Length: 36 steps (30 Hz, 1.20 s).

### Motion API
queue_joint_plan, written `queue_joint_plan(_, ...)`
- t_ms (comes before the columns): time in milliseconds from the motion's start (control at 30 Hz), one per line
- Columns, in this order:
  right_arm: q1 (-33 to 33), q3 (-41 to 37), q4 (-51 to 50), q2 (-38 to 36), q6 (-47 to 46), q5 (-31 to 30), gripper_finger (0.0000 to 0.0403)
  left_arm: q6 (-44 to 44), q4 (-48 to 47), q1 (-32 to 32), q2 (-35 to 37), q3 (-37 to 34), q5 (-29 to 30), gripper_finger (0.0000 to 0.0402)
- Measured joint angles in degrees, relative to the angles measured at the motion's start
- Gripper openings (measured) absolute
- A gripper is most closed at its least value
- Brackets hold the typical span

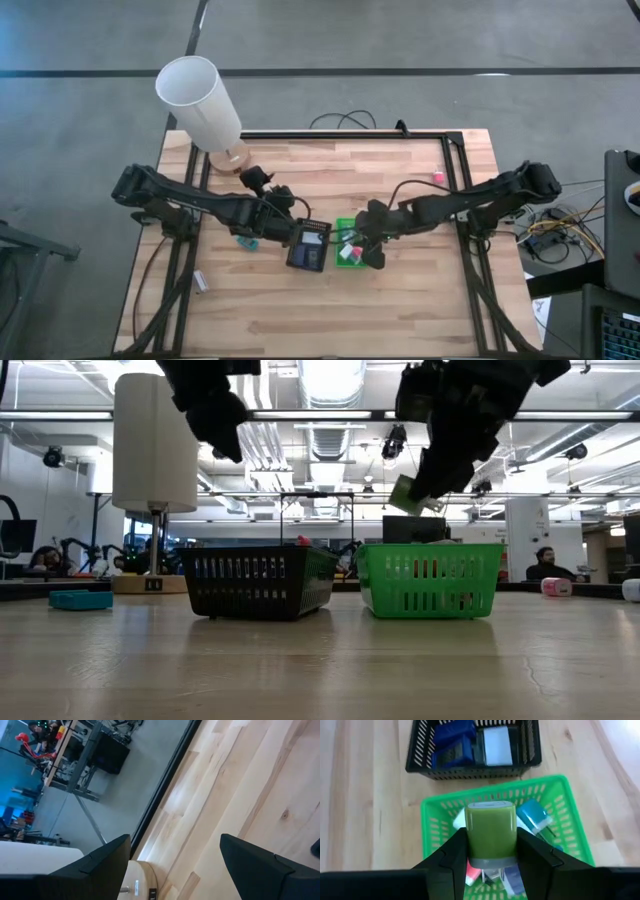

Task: Pick & Place Office items
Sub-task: Put the green charger adapter into the green basket, then put the blue digital clock into the black basket

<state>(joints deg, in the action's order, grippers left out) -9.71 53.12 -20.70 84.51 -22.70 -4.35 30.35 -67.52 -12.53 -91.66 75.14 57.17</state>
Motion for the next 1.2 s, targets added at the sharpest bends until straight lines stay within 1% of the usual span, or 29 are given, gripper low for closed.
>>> queue_joint_plan(33, -0.04, -0.04, -0.28, 0.00, -0.21, -0.03, 0.0132, -0.11, -0.10, -0.01, 0.00, -0.35, 0.00, 0.0314)
queue_joint_plan(67, -0.03, -0.04, -0.06, 0.01, -0.31, -0.08, 0.0148, -0.19, -0.28, 0.01, 0.00, -0.51, 0.00, 0.0314)
queue_joint_plan(200, -0.03, -0.04, -0.02, 0.77, -0.43, -0.12, 0.0243, -0.30, -0.27, 0.00, 0.00, -0.40, 0.02, 0.0314)
queue_joint_plan(267, -0.03, -0.04, -0.08, 0.96, -0.40, -0.12, 0.0282, -0.30, -0.26, 0.01, 0.00, -0.15, 0.00, 0.0314)
queue_joint_plan(367, -0.03, -0.04, 0.03, 1.07, -0.37, -0.12, 0.0322, -0.30, -0.20, 0.01, 0.00, -0.05, 0.04, 0.0314)
queue_joint_plan(467, 0.01, -0.04, -0.14, 0.62, -0.21, -0.14, 0.0342, -0.33, 0.34, -0.01, 0.00, -0.05, 0.06, 0.0314)
queue_joint_plan(567, 0.01, 0.63, -0.37, -1.03, 1.27, -1.01, 0.0346, -0.04, 1.81, 0.01, 0.00, -0.15, 0.14, 0.0314)
queue_joint_plan(700, -0.16, 2.74, -3.63, -4.69, 5.36, -6.98, 0.0340, 1.39, 5.25, 0.01, 0.00, -0.34, -0.76, 0.0314)
queue_joint_plan(767, -0.16, 4.07, -6.07, -6.99, 7.46, -10.60, 0.0336, 0.22, 6.16, 0.07, 0.00, -0.31, -2.35, 0.0314)
queue_joint_plan(800, -0.16, 4.63, -7.19, -8.26, 8.57, -12.52, 0.0334, -1.27, 5.70, 0.23, 0.00, -0.29, -4.73, 0.0314)
queue_joint_plan(867, -0.16, 5.19, -8.87, -11.14, 10.19, -15.64, 0.0330, -2.11, 2.83, 0.45, -0.01, 0.02, -11.89, 0.0314)
queue_joint_plan(1000, -0.16, 4.98, -10.84, -16.40, 13.23, -19.01, 0.0324, 5.83, -7.43, 0.80, -0.02, 0.56, -26.58, 0.0314)
queue_joint_plan(1100, -0.14, 3.64, -10.83, -20.00, 14.51, -20.86, 0.0322, 11.36, -15.28, 0.78, -0.02, 0.46, -36.09, 0.0314)
queue_joint_plan(1200, -0.12, 2.19, -10.72, -22.29, 13.49, -22.31, 0.0320, 15.14, -17.60, 0.36, 0.00, -0.28, -44.71, 0.0314)
